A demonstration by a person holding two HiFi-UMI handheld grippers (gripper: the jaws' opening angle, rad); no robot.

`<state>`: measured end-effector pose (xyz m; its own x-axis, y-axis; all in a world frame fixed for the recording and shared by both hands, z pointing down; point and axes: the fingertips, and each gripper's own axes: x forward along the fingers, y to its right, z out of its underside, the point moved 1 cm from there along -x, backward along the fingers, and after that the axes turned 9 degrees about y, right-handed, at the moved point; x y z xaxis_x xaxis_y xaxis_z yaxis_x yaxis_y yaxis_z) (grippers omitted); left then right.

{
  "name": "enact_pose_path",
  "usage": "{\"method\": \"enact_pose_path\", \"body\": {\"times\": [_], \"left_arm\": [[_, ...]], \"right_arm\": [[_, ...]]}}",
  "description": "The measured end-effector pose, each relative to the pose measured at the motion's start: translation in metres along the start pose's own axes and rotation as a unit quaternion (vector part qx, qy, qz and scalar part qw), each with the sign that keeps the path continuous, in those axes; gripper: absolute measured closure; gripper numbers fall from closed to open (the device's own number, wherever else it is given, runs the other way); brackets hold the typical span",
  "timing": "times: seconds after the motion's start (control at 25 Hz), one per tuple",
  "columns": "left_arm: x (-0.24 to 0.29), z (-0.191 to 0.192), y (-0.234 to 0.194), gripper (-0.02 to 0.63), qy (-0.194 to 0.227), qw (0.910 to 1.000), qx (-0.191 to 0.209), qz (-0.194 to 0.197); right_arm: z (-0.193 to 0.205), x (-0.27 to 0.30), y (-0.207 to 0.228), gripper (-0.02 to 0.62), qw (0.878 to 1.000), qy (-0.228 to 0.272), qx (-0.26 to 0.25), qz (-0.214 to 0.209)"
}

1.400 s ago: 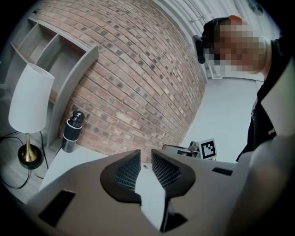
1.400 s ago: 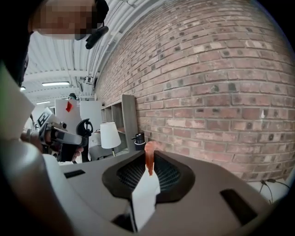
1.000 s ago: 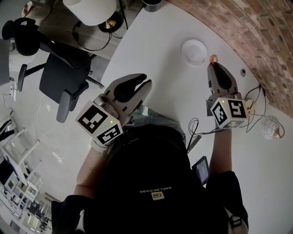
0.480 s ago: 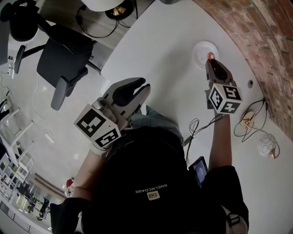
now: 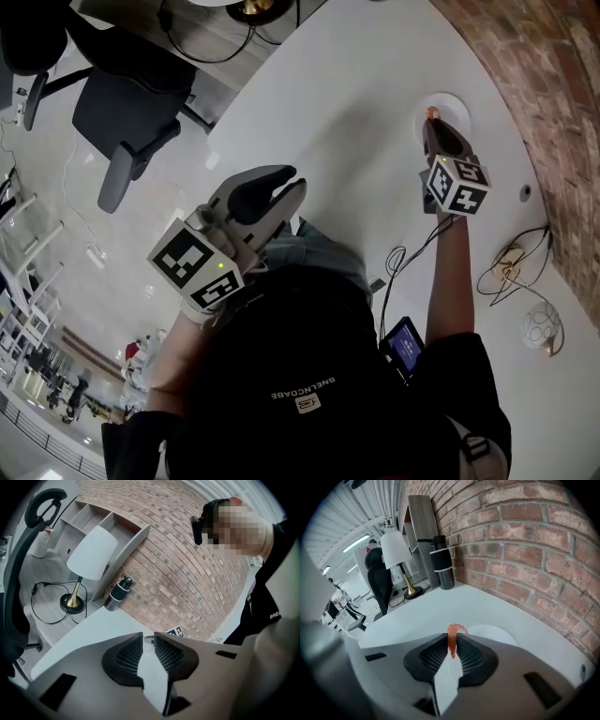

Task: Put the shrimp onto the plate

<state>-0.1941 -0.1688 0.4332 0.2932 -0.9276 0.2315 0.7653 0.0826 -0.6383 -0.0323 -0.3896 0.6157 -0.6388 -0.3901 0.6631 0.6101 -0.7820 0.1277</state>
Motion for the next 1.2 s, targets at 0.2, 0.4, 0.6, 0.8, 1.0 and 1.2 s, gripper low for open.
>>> {"method": "enact_pose_path", "body": {"times": [0.2, 0.4, 0.6, 0.8, 1.0, 1.2], "left_arm": [[0.001, 0.012, -0.012, 0.548, -0.009, 0.9998, -0.016, -0.011], [0.002, 0.016, -0.025, 0.548, -0.012, 0.9993, -0.028, -0.021], [0.004, 0.015, -0.034, 0.548, -0.012, 0.9989, -0.035, -0.029], [0.002, 0.017, -0.039, 0.548, -0.012, 0.9984, -0.043, -0.035], [0.0, 0.021, -0.042, 0.548, -0.013, 0.9982, -0.045, -0.037], [-0.003, 0.019, -0.04, 0.548, -0.008, 0.9983, -0.044, -0.036]], "right_arm": [[0.012, 0.021, 0.01, 0.538, 1.0, -0.023, -0.003, 0.006], [0.023, 0.032, 0.014, 0.538, 0.999, -0.049, -0.003, 0.011], [0.027, 0.036, 0.013, 0.538, 0.998, -0.061, -0.004, 0.01], [0.033, 0.039, 0.015, 0.537, 0.997, -0.075, -0.002, 0.011], [0.034, 0.039, 0.017, 0.537, 0.997, -0.072, 0.011, 0.01], [0.034, 0.035, 0.013, 0.537, 0.997, -0.074, 0.013, -0.001]]}}
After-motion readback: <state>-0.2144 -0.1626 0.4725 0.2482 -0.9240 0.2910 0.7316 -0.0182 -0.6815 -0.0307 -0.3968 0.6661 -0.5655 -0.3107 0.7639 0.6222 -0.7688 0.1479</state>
